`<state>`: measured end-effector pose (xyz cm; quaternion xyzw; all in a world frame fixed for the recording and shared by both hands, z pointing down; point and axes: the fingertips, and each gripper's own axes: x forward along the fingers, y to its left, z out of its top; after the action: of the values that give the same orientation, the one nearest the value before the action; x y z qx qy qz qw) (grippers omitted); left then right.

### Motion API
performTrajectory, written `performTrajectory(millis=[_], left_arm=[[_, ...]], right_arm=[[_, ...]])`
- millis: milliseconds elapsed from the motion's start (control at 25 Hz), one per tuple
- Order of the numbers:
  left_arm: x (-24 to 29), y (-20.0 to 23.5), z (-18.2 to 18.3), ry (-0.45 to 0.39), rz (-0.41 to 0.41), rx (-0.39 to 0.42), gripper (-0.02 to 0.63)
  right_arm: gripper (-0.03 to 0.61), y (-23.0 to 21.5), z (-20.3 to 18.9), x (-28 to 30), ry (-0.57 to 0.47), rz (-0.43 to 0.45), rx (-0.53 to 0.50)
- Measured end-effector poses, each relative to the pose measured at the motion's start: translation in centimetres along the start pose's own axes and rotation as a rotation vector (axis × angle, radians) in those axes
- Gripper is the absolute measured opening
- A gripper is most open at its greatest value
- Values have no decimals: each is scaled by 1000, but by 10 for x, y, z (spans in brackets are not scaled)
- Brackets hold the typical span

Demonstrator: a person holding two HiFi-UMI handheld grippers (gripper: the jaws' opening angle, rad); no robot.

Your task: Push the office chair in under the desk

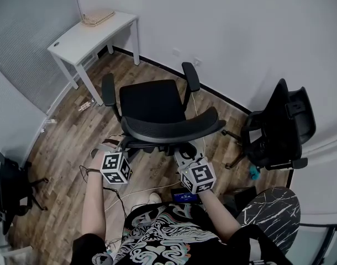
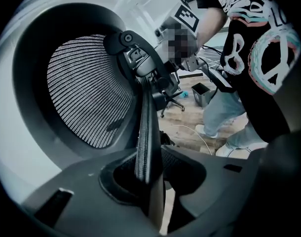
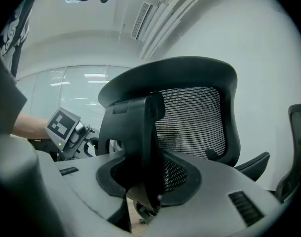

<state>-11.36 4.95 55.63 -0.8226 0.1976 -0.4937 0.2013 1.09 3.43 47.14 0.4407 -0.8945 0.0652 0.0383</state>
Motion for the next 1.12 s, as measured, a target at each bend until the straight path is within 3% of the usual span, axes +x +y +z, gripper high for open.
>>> performTrajectory(millis=[1120], left_arm=[[0, 13, -24, -6, 9, 60, 145]], right_arm=[[100, 14, 3, 18, -18, -19, -4]])
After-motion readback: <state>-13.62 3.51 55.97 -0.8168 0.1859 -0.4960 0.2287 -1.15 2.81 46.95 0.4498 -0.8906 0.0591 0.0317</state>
